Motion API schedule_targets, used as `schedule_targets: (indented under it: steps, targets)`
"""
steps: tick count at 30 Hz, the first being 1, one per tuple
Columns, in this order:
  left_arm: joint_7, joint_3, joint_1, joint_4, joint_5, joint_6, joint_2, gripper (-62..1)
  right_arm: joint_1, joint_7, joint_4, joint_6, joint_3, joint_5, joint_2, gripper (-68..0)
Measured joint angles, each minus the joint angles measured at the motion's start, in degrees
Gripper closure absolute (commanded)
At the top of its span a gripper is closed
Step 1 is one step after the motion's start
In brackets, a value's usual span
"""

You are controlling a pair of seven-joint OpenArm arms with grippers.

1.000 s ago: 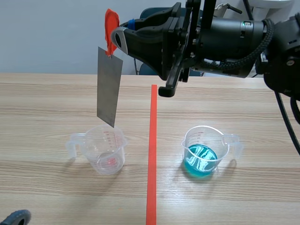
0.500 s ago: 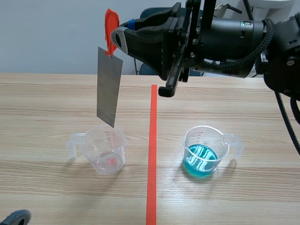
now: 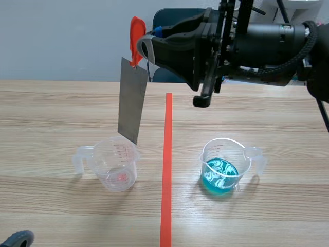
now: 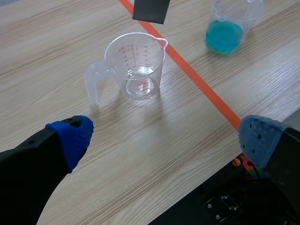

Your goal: Do the redox reaction experiment

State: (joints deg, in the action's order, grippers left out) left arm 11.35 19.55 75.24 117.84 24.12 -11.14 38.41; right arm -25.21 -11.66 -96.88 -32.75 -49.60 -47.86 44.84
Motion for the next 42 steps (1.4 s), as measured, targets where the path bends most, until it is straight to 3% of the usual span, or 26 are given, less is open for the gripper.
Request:
schedule_targets:
  steps: [8,12,23,31,42]
  targets:
    - [0.0,0.0,0.0,0.0,0.0,0.0,0.0,-62.3,0.0,-0.3,-3.5,-0.7,0.0,-3.4,8.8,-0.9]
    - [0.0,0.0,0.0,0.0,0.0,0.0,0.0,-62.3,0.0,-1.6,-6.8,-4.0,0.0,-6.0,15.4,-0.9]
    - [0.0,0.0,0.0,0.0,0.0,0.0,0.0,-62.3,0.0,-4.9,-8.0,-7.7,0.0,-7.5,29.6,-0.8]
    - [0.0,0.0,0.0,0.0,0.0,0.0,0.0,-62.3,-0.6,-5.0,-7.9,-9.6,0.0,-7.5,35.0,-0.8]
    - [0.0,0.0,0.0,0.0,0.0,0.0,0.0,-62.3,-0.6,-8.9,-7.8,-9.5,0.0,-7.5,41.7,-0.8]
